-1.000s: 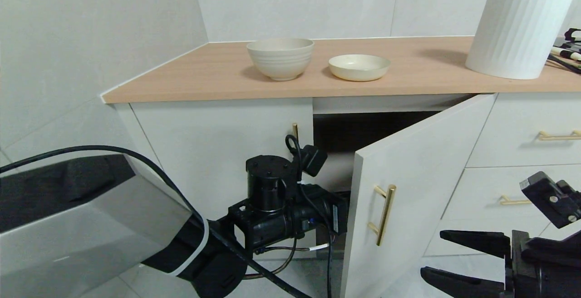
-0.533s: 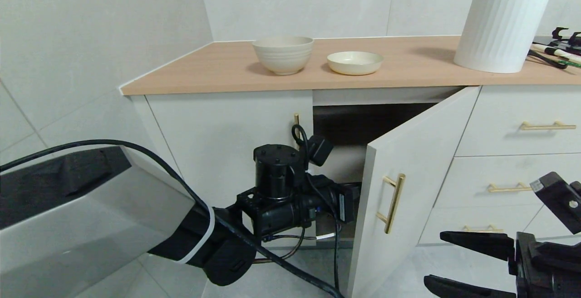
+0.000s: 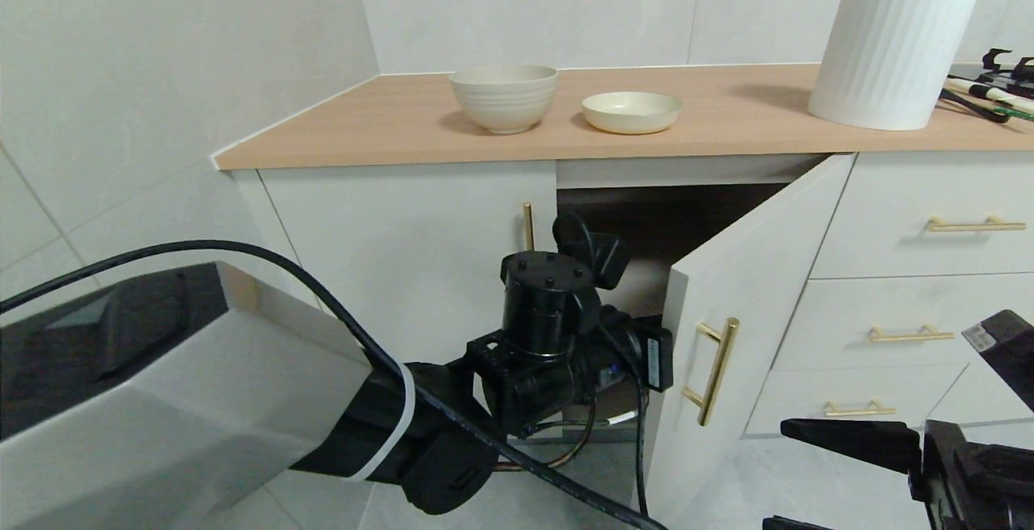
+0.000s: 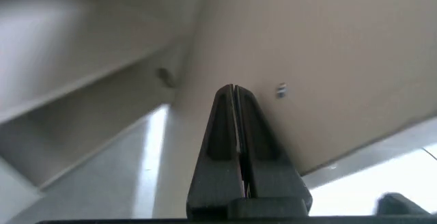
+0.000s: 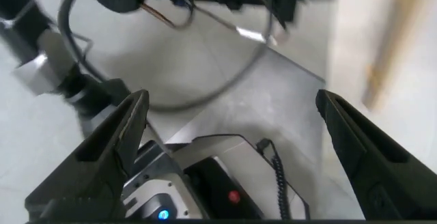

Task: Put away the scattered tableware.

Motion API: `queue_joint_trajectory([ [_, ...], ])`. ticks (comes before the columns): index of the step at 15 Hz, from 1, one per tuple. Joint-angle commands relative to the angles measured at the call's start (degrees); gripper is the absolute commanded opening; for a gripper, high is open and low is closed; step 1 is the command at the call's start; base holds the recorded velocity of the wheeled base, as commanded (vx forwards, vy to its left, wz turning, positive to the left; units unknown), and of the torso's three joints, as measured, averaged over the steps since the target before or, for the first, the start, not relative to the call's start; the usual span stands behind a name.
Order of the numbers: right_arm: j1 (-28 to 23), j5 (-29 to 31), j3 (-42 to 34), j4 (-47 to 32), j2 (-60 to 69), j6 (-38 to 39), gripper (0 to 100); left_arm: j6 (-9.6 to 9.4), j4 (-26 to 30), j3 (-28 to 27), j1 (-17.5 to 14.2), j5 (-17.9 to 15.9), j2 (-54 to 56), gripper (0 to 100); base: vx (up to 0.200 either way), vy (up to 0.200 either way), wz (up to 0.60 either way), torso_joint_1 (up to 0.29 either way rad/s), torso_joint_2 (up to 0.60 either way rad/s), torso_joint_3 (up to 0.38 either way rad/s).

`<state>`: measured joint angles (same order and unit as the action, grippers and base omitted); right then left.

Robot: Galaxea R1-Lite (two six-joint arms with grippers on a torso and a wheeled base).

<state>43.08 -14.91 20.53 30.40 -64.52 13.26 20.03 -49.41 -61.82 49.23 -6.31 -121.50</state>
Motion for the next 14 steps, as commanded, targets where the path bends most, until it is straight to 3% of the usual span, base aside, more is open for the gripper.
queue_joint_trajectory([
  [1,2.1,-0.1,-0.1,0.1,2.5,0.0,100,0.10,0.7,-0.1,6.5,-0.4,3.1,0,0.000,0.000,0.00,0.000,0.00,0.000],
  [3,3.4,-4.9,-0.4,0.1,6.5,-0.2,100,0.71,3.0,0.5,14.6,-6.1,7.8,0,0.000,0.000,0.00,0.000,0.00,0.000],
  [4,3.3,-7.9,-0.5,0.0,8.1,-0.3,100,1.15,3.6,2.4,15.3,-9.2,9.4,0,0.000,0.000,0.00,0.000,0.00,0.000],
  [5,3.1,-8.3,-0.8,0.0,8.4,-0.3,100,1.15,3.4,3.0,13.8,-9.8,9.1,0,0.000,0.000,0.00,0.000,0.00,0.000],
  [6,3.1,-8.2,-0.7,0.0,8.3,-0.3,100,1.15,3.3,3.5,10.4,-9.3,8.6,0,0.000,0.000,0.00,0.000,0.00,0.000],
  [7,3.1,-8.1,-0.7,0.0,8.1,-0.3,100,1.15,3.3,3.6,9.5,-9.2,8.4,0,0.000,0.000,0.00,0.000,0.00,0.000],
  [8,2.3,-7.8,-0.5,0.0,7.5,-0.3,100,1.15,3.1,5.2,5.3,-8.5,8.4,0,0.000,0.000,0.00,0.000,0.00,0.000],
  [10,0.8,-6.9,-0.1,0.0,5.7,-0.3,100,1.06,3.0,8.0,0.3,-6.9,9.8,0,0.000,0.000,0.00,0.000,0.00,0.000],
  [12,0.2,-1.9,0.9,0.0,1.8,-0.3,100,0.89,3.0,12.3,-5.2,-5.5,13.7,0,0.000,0.000,0.00,0.000,0.00,0.000],
  [14,0.2,7.8,2.1,0.1,-3.7,-0.3,100,0.89,3.6,17.5,-10.4,-5.4,19.7,0,0.000,0.000,0.00,0.000,0.00,0.000],
])
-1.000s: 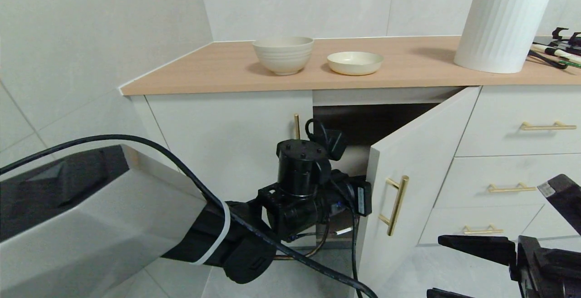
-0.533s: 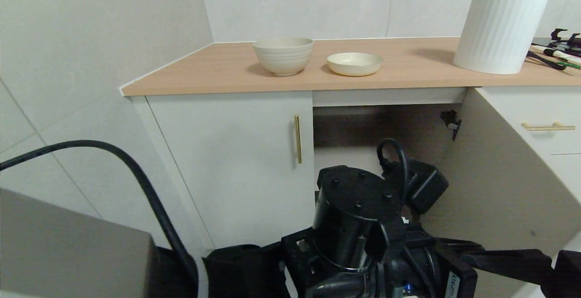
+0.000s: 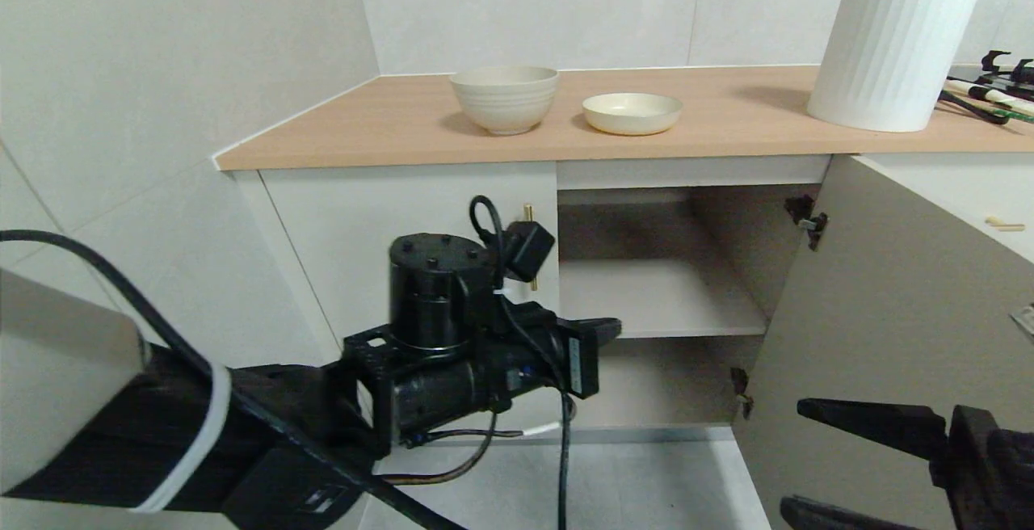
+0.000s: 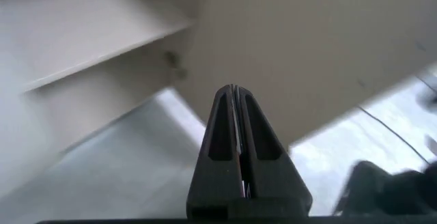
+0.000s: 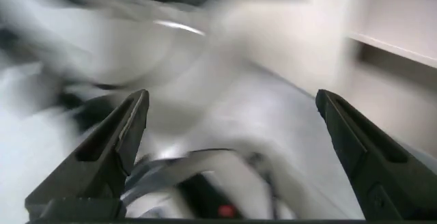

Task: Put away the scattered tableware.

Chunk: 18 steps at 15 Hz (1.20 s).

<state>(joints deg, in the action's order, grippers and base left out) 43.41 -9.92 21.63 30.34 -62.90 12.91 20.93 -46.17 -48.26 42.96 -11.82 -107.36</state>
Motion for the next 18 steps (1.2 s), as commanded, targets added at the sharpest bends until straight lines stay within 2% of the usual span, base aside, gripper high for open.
queue_joint_trajectory([
  [1,-0.1,6.1,2.4,0.1,-7.2,0.0,100,-0.10,0.8,6.8,-6.5,0.1,8.6,0,0.000,0.000,0.00,0.000,0.00,0.000],
  [4,-0.6,7.4,7.6,-2.1,-10.9,0.0,100,-0.45,5.4,12.9,-12.2,0.0,17.6,0,0.000,0.000,0.00,0.000,0.00,0.000],
  [5,-1.3,7.4,8.4,-2.7,-11.5,0.0,100,-0.54,6.1,13.5,-12.5,0.0,18.9,0,0.000,0.000,0.00,0.000,0.00,0.000],
  [6,-3.6,7.4,12.3,-5.4,-13.7,0.0,100,-0.54,8.8,14.5,-14.2,0.0,22.2,0,0.000,0.000,0.00,0.000,0.00,0.000],
  [9,-5.0,7.2,23.8,-13.7,-19.5,-0.5,100,-0.54,14.1,14.2,-20.4,0.0,27.5,0,0.000,0.000,0.00,0.000,0.00,0.000],
  [12,-7.4,7.2,33.3,-17.1,-25.5,-3.2,100,-0.54,18.4,11.1,-23.8,0.0,29.1,0,0.000,0.000,0.00,0.000,0.00,0.000],
  [13,-7.6,7.4,35.7,-17.4,-26.8,-3.2,100,-0.54,20.8,9.5,-24.5,0.0,29.7,100,0.000,0.000,0.00,0.000,0.00,0.000],
  [16,-8.1,7.6,33.1,-18.1,-27.9,-3.1,100,0.25,22.2,7.9,-26.8,-0.6,30.5,100,0.000,0.000,0.00,0.000,0.00,0.000],
  [18,-8.2,7.8,31.4,-17.9,-27.9,-3.0,100,0.25,21.9,7.8,-26.8,-0.2,31.2,100,0.000,0.000,0.00,0.000,0.00,0.000],
])
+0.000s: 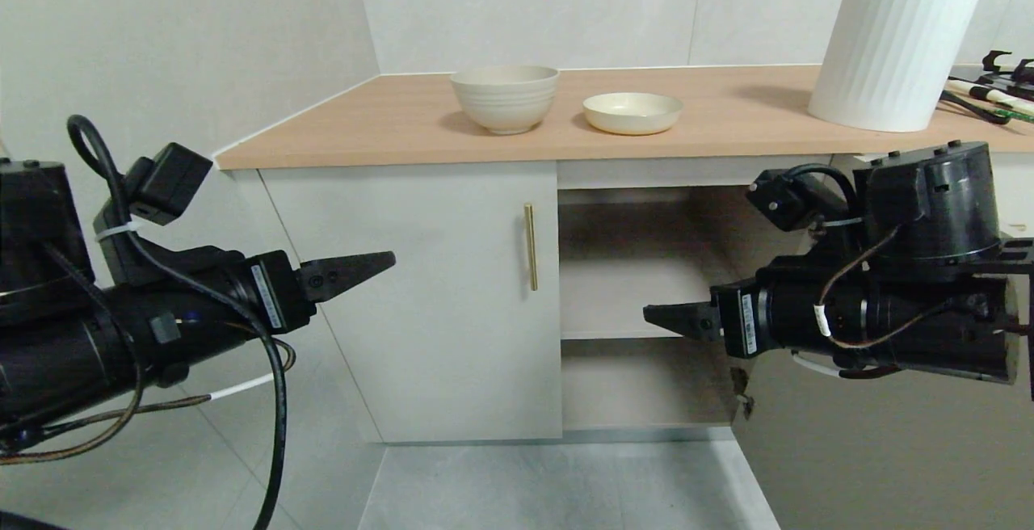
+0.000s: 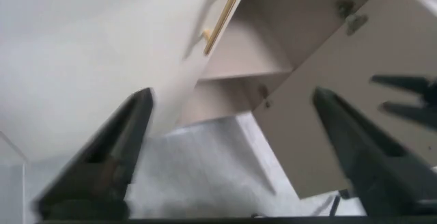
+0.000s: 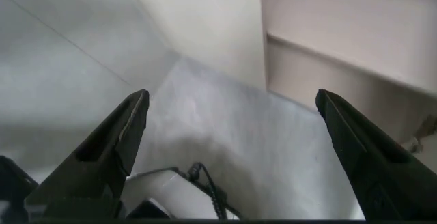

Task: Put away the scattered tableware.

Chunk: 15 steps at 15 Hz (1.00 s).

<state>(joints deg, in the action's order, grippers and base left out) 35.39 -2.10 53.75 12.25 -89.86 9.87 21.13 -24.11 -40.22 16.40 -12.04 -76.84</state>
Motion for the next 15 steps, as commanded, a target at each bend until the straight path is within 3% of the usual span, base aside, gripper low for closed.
queue_joint_trajectory([
  [1,-0.1,0.1,-0.5,0.2,-0.9,0.1,100,0.06,-0.3,-0.3,-0.2,-0.1,1.6,100,0.000,0.000,0.00,0.000,0.00,0.000],
  [10,0.0,1.5,0.3,0.0,1.3,3.0,100,-0.21,0.1,-0.4,-0.1,-0.2,0.7,100,0.000,0.000,0.00,0.000,0.00,0.000],
  [15,0.2,2.2,0.3,-0.9,1.4,3.0,100,-0.30,0.2,-0.4,-0.1,-0.2,-0.1,100,0.200,0.000,0.00,0.000,0.00,0.002],
])
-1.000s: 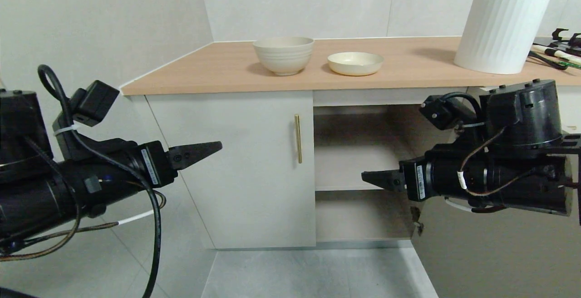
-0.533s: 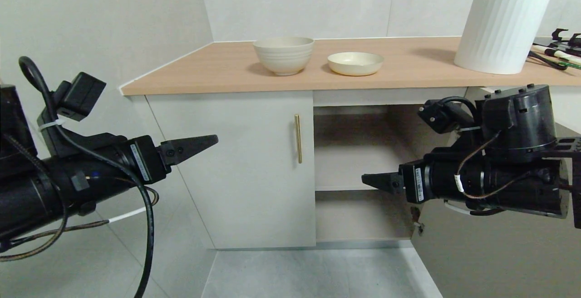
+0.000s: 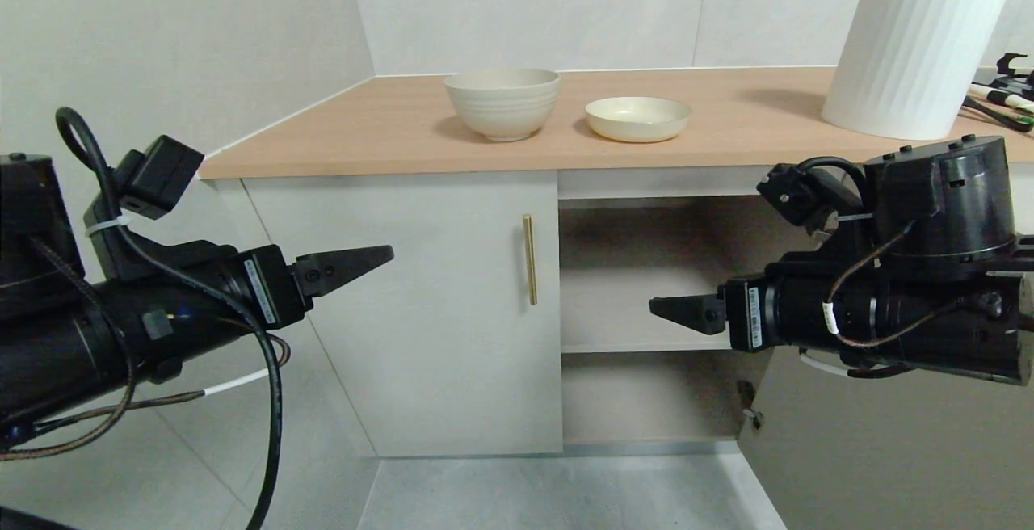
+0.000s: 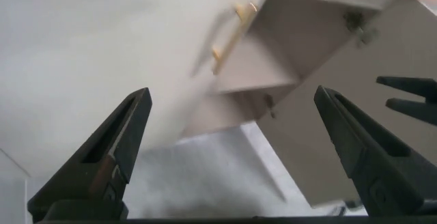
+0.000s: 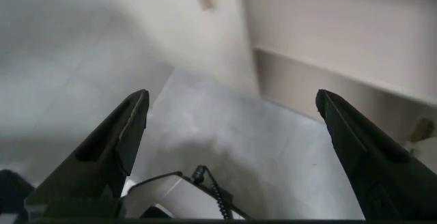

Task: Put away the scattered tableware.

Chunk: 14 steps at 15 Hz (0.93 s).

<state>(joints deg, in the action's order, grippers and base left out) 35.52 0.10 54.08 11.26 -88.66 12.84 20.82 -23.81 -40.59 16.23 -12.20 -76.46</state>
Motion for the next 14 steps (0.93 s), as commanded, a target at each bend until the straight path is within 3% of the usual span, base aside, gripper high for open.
queue_joint_trajectory([
  [1,0.1,-0.4,0.2,-1.3,0.2,0.0,100,0.01,-0.1,0.0,0.0,0.0,-0.6,100,0.200,0.000,0.00,0.012,0.01,0.002],
  [7,0.1,-1.0,-1.0,-2.9,1.5,-0.5,100,0.01,-0.2,0.2,0.0,0.1,-0.9,100,0.200,0.000,0.00,0.005,0.00,0.006],
  [14,0.0,-3.1,-4.1,-2.7,5.1,-6.2,100,0.01,2.9,0.0,0.3,-0.2,2.0,100,0.000,0.000,0.00,0.000,0.00,0.000],
])
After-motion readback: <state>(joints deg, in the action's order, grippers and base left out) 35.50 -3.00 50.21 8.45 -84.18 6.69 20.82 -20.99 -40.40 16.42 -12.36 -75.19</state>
